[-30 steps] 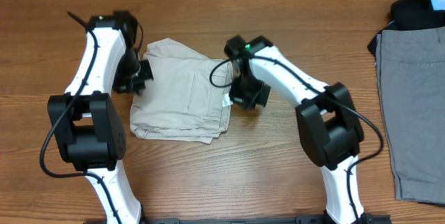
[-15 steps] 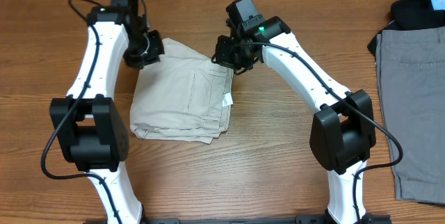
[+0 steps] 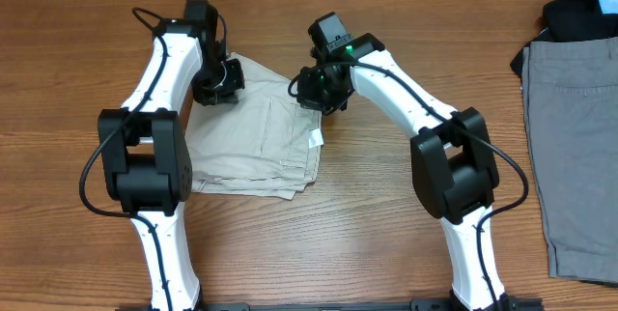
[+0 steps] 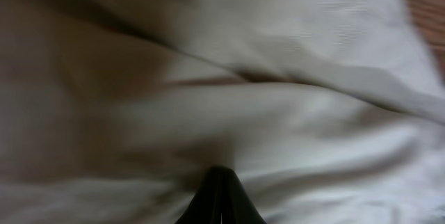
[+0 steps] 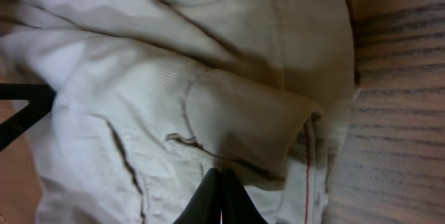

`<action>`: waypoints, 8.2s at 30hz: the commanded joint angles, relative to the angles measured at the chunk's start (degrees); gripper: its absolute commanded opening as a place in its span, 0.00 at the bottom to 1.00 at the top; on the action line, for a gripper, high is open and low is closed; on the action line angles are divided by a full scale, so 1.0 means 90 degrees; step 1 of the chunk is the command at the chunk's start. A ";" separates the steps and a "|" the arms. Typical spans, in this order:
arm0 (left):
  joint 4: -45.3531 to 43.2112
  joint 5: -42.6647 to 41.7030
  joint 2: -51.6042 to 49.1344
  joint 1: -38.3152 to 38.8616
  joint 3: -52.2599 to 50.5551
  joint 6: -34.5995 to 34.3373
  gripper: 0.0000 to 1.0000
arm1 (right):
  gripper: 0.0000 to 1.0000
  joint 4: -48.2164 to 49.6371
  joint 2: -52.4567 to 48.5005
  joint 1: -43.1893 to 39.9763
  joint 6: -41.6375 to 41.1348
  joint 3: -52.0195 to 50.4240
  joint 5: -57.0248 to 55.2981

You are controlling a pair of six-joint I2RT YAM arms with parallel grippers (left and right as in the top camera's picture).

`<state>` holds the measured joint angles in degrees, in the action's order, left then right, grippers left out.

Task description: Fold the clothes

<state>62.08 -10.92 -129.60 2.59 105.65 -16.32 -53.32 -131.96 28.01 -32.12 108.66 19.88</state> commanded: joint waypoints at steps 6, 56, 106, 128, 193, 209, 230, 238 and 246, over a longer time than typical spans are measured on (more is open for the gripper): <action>0.0119 0.0765 -0.0100 -0.0338 0.0095 0.0097 0.14 | 0.05 -0.0379 -0.0107 -0.0015 -0.0546 0.0046 -0.1115; 0.1814 0.0211 -0.0090 -0.0763 0.0549 0.1678 1.00 | 1.00 -0.4544 0.2227 -0.1098 -0.0066 0.1673 -0.3050; -0.2217 -0.1149 -0.0165 -0.2501 -0.1202 -0.1972 0.04 | 1.00 -0.4488 0.2225 -0.1095 -0.0070 0.1673 -0.3038; -0.1987 -0.2101 -0.0165 -0.5440 -0.1205 -0.4932 0.04 | 1.00 -0.4262 0.2220 -0.1095 -0.0097 0.1673 -0.2909; -0.3109 0.0607 -0.0172 -0.3432 -0.1365 -0.7708 0.16 | 1.00 -0.4721 0.2220 -0.1095 -0.0070 0.1673 -0.2817; -0.4466 0.0568 -0.1149 -0.3257 -0.1365 -0.7062 0.18 | 1.00 -0.4860 0.2220 -0.1095 -0.0046 0.1673 -0.2817; -0.5117 -0.0141 -0.1120 -0.3198 -0.1345 -0.6433 0.96 | 1.00 -0.4860 0.2220 -0.1095 -0.0073 0.1673 -0.2793; -0.3895 -0.0403 -0.0840 -0.3388 -0.1345 -0.6008 1.00 | 1.00 -0.4860 0.2220 -0.1095 -0.0070 0.1673 -0.2793; -0.2795 -0.0296 -0.0070 -0.3526 -0.1345 -0.5119 1.00 | 1.00 -0.4860 0.2220 -0.1095 -0.0068 0.1673 -0.2798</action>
<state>32.73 -16.12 -129.38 -28.36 97.27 -67.55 -97.10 -113.08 18.31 -32.95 122.67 -5.30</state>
